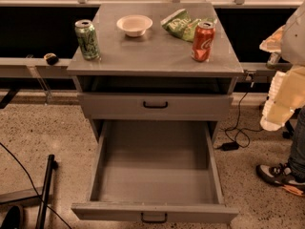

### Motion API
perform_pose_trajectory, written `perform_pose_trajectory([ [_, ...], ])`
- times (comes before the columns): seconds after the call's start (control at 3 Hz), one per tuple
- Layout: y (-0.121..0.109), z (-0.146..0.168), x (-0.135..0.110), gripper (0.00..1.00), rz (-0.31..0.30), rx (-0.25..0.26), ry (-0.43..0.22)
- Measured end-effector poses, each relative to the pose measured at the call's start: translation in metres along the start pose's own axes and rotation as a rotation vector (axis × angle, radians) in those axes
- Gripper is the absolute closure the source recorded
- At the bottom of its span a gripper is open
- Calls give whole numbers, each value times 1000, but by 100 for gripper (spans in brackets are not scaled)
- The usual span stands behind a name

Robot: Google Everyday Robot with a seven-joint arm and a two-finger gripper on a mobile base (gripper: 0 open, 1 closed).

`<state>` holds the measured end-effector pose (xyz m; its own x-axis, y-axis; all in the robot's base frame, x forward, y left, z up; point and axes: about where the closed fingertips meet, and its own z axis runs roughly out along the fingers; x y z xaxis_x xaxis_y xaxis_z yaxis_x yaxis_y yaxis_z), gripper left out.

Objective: Place coke can into middle drawer

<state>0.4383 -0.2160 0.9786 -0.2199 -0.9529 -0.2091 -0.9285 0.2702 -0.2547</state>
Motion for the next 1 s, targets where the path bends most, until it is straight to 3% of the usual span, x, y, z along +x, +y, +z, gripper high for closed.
perform_pose_trajectory([
  [0.33, 0, 0, 0, 0, 0, 0, -1],
  [0.67, -17, 11, -20, 0, -12, -15, -109],
  [1.0, -86, 24, -56, 0, 24, 4, -310],
])
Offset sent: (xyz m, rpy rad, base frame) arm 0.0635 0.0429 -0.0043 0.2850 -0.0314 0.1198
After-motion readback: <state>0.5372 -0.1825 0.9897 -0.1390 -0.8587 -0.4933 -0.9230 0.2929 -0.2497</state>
